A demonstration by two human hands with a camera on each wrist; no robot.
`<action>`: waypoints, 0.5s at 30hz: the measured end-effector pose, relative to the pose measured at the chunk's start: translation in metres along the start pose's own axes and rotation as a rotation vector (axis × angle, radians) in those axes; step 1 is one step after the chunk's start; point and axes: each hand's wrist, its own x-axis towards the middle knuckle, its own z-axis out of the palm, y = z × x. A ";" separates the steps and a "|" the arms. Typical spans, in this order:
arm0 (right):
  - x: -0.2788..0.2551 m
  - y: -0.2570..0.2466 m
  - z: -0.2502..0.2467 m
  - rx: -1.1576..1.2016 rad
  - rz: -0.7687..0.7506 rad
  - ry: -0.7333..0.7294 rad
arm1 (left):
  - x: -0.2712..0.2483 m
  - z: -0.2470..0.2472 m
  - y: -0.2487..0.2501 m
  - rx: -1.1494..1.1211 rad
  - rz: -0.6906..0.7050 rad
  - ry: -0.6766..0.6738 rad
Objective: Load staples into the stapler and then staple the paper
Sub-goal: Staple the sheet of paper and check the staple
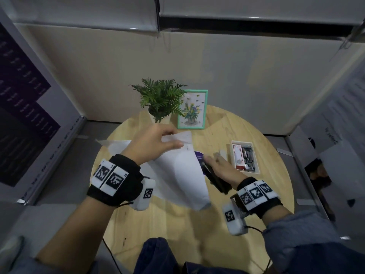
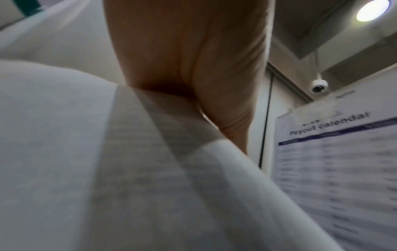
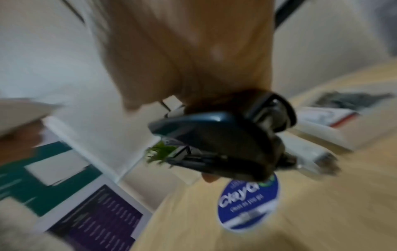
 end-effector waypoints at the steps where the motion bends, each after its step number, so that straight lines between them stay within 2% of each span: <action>1: 0.012 0.013 -0.002 -0.016 0.095 -0.008 | -0.001 0.000 -0.008 -0.021 -0.026 0.050; 4: 0.040 0.028 -0.002 -0.169 0.236 0.107 | -0.006 0.002 -0.028 -0.118 -0.087 0.165; 7: 0.067 0.025 0.003 -0.380 0.189 0.240 | -0.008 0.004 -0.039 -0.223 -0.130 0.212; 10: 0.093 0.026 0.011 -0.545 0.202 0.267 | -0.006 0.004 -0.045 -0.277 -0.155 0.224; 15: 0.116 0.039 0.016 -0.612 0.270 0.277 | 0.003 0.003 -0.045 -0.320 -0.189 0.257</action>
